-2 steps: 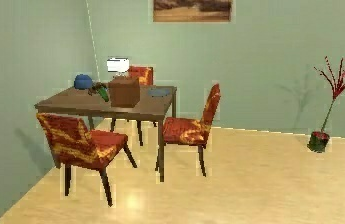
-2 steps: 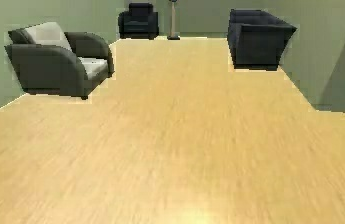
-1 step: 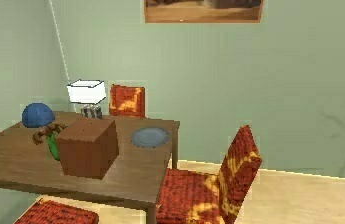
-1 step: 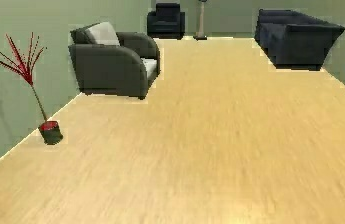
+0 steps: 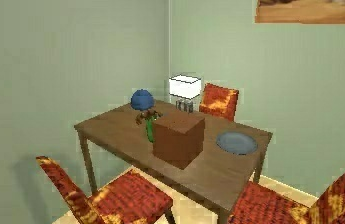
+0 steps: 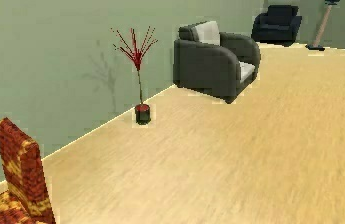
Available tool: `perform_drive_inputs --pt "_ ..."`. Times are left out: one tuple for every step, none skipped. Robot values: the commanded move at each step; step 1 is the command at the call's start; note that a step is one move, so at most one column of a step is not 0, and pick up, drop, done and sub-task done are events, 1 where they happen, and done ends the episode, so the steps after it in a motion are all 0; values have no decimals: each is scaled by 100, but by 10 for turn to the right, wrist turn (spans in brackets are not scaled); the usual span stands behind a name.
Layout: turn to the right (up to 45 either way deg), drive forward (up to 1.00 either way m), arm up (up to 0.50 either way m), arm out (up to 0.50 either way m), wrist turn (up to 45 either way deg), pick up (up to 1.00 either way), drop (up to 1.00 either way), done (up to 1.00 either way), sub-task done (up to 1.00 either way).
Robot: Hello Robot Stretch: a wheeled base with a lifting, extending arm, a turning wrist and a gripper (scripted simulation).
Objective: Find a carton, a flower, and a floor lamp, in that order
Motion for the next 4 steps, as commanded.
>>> perform_drive_inputs --pt "0 0 0 0 0 0 0 0 100" --pt "-450 0 0 0 0 0 0 0 0" --pt "-300 0 0 0 0 0 0 0 0" --pt "0 15 0 0 0 0 0 0 0"
